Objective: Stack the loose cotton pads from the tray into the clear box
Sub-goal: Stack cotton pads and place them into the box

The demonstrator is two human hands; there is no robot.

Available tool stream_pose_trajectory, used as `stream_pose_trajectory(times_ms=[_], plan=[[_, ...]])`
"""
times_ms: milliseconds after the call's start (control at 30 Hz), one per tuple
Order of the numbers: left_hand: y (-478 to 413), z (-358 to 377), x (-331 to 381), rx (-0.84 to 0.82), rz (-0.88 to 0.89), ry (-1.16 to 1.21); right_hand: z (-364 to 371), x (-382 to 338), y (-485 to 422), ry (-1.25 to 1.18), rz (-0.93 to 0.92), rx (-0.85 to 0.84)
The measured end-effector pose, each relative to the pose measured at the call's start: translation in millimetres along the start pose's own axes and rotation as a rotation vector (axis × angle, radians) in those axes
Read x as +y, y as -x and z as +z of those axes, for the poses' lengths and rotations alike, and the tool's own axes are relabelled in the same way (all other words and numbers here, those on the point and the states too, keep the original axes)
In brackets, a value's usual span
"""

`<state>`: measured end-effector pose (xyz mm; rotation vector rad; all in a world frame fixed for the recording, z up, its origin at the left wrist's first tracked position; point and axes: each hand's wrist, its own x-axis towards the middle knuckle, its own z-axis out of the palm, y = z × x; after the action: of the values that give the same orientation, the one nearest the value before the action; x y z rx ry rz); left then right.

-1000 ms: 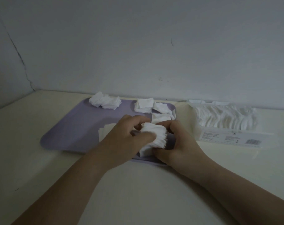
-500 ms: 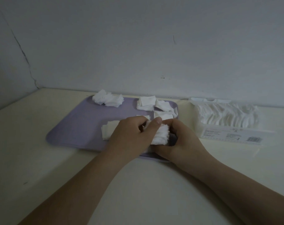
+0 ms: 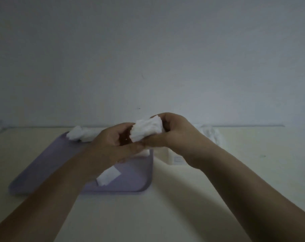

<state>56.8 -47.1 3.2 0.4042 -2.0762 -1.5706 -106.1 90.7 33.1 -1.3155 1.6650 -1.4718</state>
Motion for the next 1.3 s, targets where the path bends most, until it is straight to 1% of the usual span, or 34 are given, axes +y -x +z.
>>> stream_pose_trajectory(times_ms=[67, 100, 167, 200, 267, 333, 433, 567, 667, 767, 867, 1000, 1067, 1133, 1300], plan=[[-14, 17, 7, -0.021, -0.017, 0.073, -24, -4, -1, -0.024, 0.034, -0.075], [-21, 28, 9, -0.013, -0.040, 0.125, -36, -5, 0, -0.018, 0.069, -0.079], [-33, 48, 13, 0.012, -0.095, 0.196, -53, -7, 1, 0.046, 0.119, -0.037], [-38, 57, 13, 0.018, -0.106, 0.180, -60, -7, 1, 0.112, 0.123, 0.007], [-48, 74, 8, 0.041, -0.111, 0.034, -74, -7, 1, 0.294, 0.123, 0.097], [-54, 84, -2, 0.094, -0.091, -0.144, -88, -7, 2, 0.435, 0.159, 0.133], [-59, 92, -16, 0.134, -0.066, -0.292, -103, -5, 0, 0.514, 0.276, 0.106], [-61, 95, -24, 0.158, -0.016, -0.387, -99, 9, -7, 0.535, 0.395, 0.016], [-62, 96, -27, 0.213, 0.024, -0.368, -93, 22, -13, 0.507, 0.426, 0.016], [-60, 94, -33, 0.206, -0.064, -0.263, -92, 33, -17, 0.444, 0.449, 0.026], [-60, 92, -40, 0.197, -0.110, -0.198, -90, 40, -18, 0.495, 0.439, 0.062], [-58, 95, -41, 0.190, -0.101, -0.188, -83, 43, -20, 0.639, 0.375, 0.134], [-57, 95, -41, 0.193, -0.089, -0.189, -77, 43, -20, 0.782, 0.364, 0.103], [-55, 95, -40, 0.180, -0.081, -0.178, -70, 43, -20, 0.869, 0.379, 0.072], [-49, 95, -43, 0.178, -0.079, -0.166, -73, 39, -19, 0.903, 0.395, -0.019]])
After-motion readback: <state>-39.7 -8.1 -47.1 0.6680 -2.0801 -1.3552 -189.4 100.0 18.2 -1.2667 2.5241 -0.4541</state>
